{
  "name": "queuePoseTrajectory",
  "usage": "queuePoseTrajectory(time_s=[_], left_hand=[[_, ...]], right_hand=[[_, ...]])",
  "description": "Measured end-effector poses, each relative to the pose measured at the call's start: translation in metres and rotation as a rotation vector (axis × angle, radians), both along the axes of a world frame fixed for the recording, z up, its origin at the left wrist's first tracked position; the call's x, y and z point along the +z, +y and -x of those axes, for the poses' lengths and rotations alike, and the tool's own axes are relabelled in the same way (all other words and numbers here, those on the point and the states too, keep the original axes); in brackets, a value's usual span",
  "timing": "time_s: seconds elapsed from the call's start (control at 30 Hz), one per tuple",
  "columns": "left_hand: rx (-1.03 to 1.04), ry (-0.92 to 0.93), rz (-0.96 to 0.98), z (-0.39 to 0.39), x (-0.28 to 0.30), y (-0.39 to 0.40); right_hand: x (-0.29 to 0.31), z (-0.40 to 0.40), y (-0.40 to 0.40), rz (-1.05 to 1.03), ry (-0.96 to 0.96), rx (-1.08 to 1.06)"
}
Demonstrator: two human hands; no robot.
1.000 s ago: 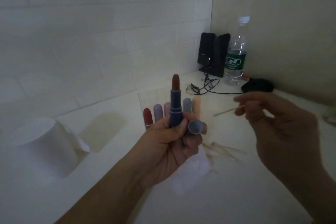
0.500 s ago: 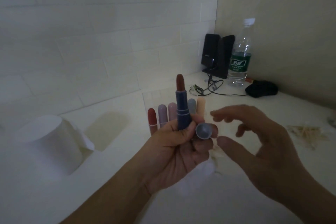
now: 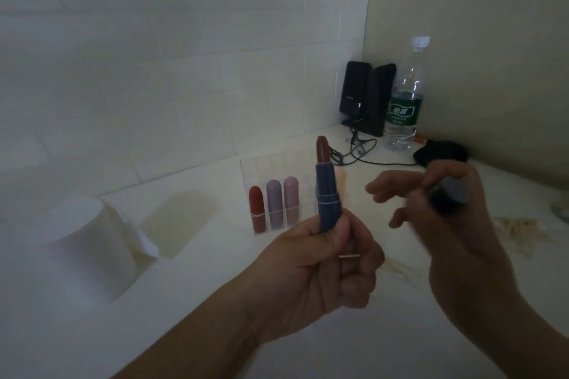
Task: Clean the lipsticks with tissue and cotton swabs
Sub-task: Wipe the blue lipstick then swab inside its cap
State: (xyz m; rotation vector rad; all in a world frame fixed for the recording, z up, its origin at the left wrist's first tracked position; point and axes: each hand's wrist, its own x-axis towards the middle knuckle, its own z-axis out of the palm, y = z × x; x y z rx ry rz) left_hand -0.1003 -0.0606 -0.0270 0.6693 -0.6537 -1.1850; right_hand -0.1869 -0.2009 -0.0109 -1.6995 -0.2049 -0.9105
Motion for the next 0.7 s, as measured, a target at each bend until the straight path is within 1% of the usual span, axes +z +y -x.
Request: queuePoseTrajectory(time_s=[0.13, 0.2, 0.53, 0.63, 0.7], left_hand=[[-0.094, -0.021, -0.007, 0.006, 0.0015, -0.0008], [-0.118, -0.018, -0.006, 0.0071, 0.0025, 0.0001], [-0.082, -0.082, -0.091, 0.0047, 0.0031, 0.0034], [-0.124, -0.081, -0.107, 0.0042, 0.0037, 0.0051], [-0.174, -0.1, -0.115, 0.0044, 0.0049, 0.0067]], right_hand=[[-0.0065, -0.0007, 0.0033, 0.016, 0.2, 0.049], [-0.0079, -0.0006, 0.0023, 0.014, 0.237, 0.055], [-0.0055, 0.0006, 0.0018, -0.126, 0.26, 0.238], [-0.006, -0.0007, 0.0021, -0.241, 0.235, 0.361], [-0.0048, -0.0007, 0.0028, -0.233, 0.227, 0.356]])
